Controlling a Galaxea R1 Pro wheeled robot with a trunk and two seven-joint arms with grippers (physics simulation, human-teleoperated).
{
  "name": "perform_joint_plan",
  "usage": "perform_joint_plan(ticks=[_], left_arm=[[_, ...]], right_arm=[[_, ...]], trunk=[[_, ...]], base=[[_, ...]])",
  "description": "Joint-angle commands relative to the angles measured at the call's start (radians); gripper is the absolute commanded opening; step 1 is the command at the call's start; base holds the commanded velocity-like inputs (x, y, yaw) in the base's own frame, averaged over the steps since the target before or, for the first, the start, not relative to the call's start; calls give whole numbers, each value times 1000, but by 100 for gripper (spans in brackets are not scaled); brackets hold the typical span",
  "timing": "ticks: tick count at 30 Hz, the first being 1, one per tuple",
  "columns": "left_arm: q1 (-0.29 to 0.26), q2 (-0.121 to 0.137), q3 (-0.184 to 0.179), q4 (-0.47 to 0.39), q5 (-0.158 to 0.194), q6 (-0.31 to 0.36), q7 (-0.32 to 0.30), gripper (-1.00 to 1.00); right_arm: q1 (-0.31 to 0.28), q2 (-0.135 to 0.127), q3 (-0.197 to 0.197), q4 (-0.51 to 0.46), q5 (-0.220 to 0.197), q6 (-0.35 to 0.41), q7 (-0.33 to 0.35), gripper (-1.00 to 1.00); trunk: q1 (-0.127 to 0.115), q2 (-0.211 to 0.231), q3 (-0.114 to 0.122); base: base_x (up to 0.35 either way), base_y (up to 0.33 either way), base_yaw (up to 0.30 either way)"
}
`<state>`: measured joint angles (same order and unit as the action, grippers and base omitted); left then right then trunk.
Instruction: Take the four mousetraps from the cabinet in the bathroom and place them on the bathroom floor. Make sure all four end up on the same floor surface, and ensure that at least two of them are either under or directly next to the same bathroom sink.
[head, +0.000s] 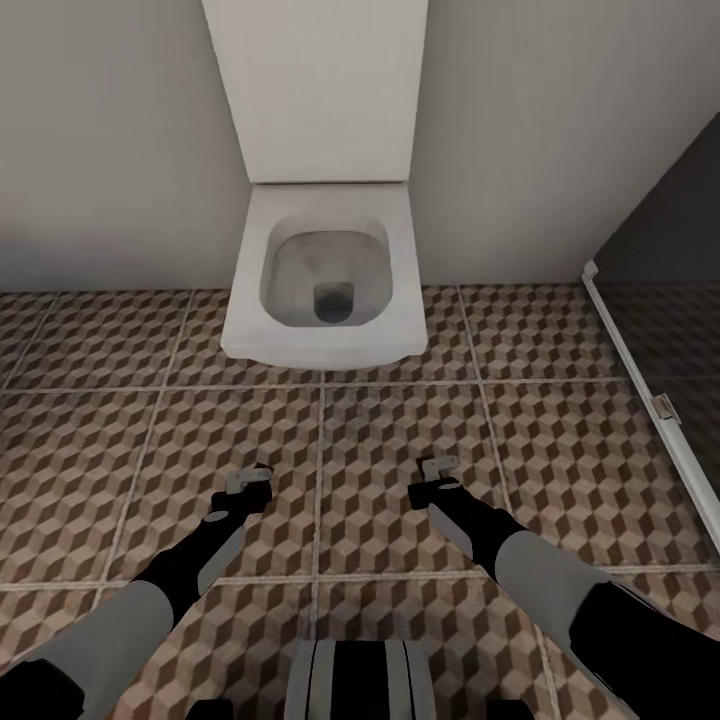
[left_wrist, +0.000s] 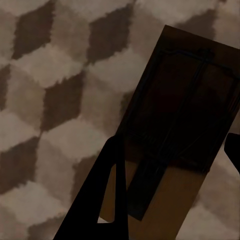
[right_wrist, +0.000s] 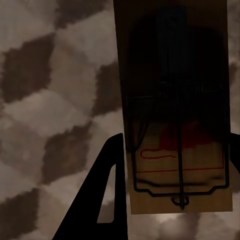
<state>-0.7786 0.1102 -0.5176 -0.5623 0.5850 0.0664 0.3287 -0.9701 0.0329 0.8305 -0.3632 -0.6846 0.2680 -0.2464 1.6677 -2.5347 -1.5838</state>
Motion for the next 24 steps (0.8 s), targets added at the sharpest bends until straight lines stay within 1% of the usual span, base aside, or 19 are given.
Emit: perform_joint_plan(ticks=[1, 14, 15, 24], left_arm=[[-1, 1, -9, -3, 4, 4, 11, -100], [-1, 1, -9, -2, 4, 4, 10, -100], [-1, 1, -9, -2, 5, 4, 10, -100], [-1, 1, -9, -2, 5, 4, 10, -100]], right_arm=[[-1, -1, 9, -2, -9, 4, -10, -100], [-1, -1, 10, -2, -9, 3, -10, -100], [-1, -1, 10, -2, -9, 2, -10, 100], [-1, -1, 9, -2, -9, 3, -9, 100]], trunk=[[0, 0, -1], [0, 0, -1], [0, 0, -1], [0, 0, -1]], base=[[0, 0, 0], [0, 0, 0], [0, 0, 0], [0, 0, 0]])
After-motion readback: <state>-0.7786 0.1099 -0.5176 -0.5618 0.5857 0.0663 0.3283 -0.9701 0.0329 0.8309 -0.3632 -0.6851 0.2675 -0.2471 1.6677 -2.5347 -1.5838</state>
